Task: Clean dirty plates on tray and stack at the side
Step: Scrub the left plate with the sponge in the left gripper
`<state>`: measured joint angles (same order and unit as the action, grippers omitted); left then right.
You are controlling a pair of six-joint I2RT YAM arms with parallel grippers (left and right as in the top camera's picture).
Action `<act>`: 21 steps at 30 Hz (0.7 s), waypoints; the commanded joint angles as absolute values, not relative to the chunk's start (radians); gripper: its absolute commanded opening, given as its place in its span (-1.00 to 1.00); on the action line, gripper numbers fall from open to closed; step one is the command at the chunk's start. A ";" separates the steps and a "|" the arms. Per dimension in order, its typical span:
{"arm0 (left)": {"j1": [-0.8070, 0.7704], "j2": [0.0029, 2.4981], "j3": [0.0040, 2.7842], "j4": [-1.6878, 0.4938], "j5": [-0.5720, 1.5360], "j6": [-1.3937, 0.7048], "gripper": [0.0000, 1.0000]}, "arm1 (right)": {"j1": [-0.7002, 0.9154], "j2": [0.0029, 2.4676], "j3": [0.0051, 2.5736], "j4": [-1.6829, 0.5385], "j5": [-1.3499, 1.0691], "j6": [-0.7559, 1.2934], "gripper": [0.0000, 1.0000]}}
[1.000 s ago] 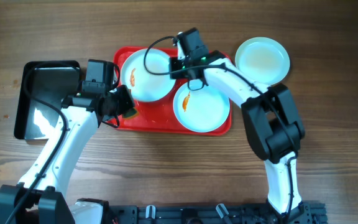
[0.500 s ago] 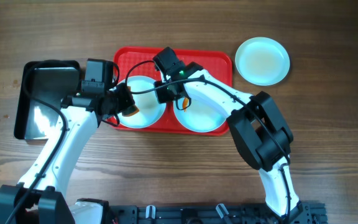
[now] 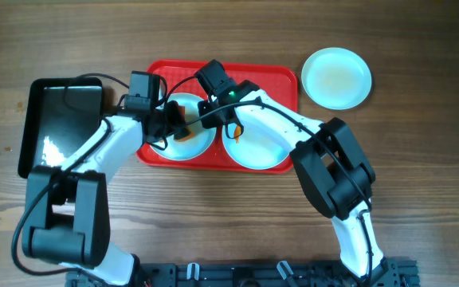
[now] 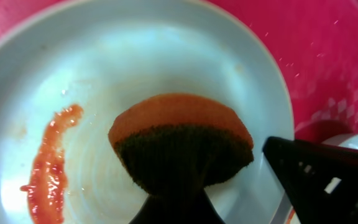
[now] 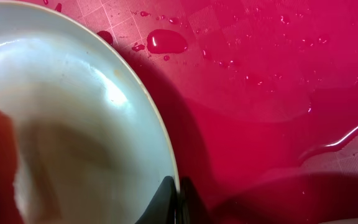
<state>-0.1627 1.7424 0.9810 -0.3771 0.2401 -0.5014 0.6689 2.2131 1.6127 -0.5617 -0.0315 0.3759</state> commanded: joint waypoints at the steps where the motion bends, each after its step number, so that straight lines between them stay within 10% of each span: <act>1: -0.167 1.801 0.979 -0.358 0.284 -0.510 -0.92 | 0.675 2.215 1.631 -0.558 0.005 0.367 -0.92; 14: -0.166 1.799 0.986 -0.499 -0.411 -0.333 -0.92 | 0.675 2.215 1.630 -0.554 0.005 0.367 -0.91; 21: -0.193 1.610 1.042 -0.489 -0.303 -0.303 -0.92 | 0.675 2.216 1.630 -0.552 0.005 0.367 -0.91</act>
